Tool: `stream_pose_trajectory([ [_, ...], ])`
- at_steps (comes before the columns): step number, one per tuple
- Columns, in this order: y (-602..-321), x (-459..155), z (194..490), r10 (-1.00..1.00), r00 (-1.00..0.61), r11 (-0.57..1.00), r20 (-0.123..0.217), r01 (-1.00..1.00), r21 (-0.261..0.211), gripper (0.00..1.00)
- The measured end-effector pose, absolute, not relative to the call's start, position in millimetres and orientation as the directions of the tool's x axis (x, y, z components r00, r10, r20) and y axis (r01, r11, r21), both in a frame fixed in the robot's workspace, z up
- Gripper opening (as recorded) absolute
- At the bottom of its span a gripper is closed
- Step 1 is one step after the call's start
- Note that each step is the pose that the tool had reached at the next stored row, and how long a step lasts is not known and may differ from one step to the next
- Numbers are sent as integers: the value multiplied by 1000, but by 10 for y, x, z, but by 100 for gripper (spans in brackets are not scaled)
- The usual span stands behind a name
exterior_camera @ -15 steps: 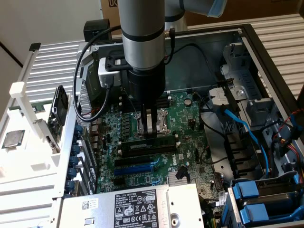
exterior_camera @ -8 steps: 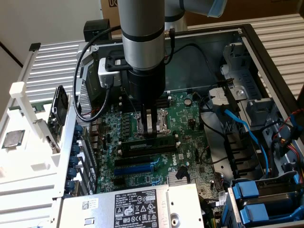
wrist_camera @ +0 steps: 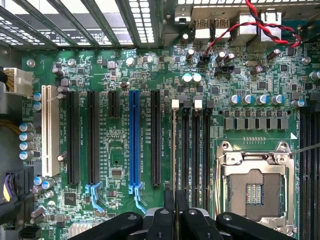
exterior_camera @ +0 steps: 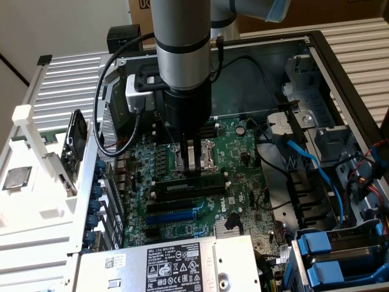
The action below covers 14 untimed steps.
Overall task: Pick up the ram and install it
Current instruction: 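Insert the ram into the slot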
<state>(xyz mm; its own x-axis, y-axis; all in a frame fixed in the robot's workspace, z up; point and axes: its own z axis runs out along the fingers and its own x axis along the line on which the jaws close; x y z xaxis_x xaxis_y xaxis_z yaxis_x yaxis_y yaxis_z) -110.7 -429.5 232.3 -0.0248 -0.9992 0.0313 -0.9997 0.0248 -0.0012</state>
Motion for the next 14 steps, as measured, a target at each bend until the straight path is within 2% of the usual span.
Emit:
stream_pose_trajectory([
  [14, -4296, -1104, 2313, -999, -22, 22, 31, -1000, -2, 13],
])
